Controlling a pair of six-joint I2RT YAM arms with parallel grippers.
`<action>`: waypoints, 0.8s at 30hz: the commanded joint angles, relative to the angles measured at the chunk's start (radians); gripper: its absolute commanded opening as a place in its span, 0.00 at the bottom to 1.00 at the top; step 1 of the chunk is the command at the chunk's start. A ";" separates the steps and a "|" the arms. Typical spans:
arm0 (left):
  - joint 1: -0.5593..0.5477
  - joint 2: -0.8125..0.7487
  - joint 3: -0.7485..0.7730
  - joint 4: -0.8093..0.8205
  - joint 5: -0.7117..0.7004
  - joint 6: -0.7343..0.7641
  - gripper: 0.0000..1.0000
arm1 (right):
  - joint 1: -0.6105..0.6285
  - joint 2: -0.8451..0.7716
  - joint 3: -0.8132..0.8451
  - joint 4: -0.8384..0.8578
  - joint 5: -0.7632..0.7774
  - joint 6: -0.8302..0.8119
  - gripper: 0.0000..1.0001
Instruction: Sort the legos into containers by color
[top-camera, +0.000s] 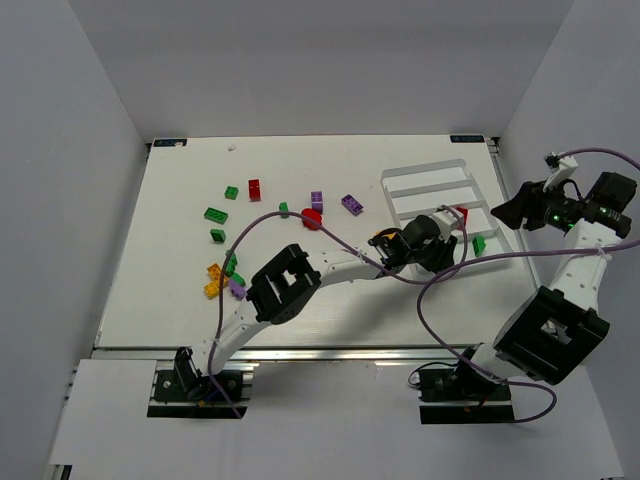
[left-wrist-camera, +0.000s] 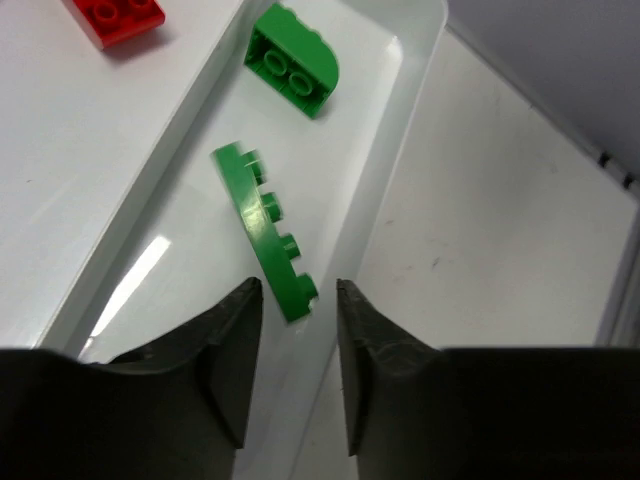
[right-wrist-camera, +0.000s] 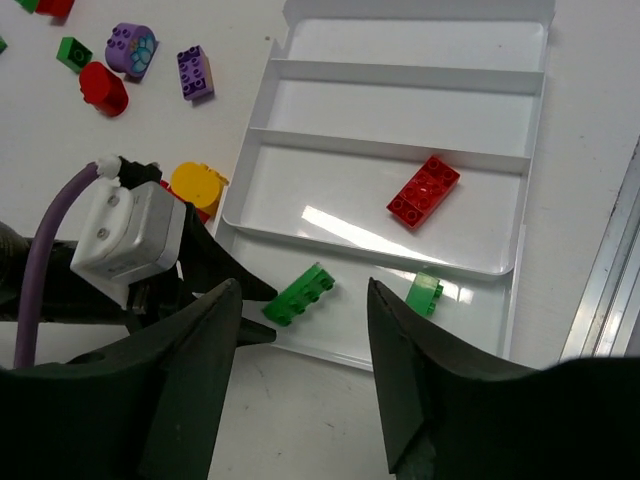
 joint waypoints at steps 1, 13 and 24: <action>0.004 -0.018 0.035 -0.017 -0.026 -0.006 0.50 | -0.005 -0.030 0.001 -0.015 -0.037 -0.015 0.60; 0.076 -0.550 -0.388 0.037 -0.240 -0.111 0.21 | 0.071 0.101 0.168 -0.614 -0.262 -0.822 0.74; 0.213 -1.475 -1.286 -0.258 -0.484 -0.599 0.78 | 1.005 0.045 -0.167 0.182 0.429 -0.572 0.88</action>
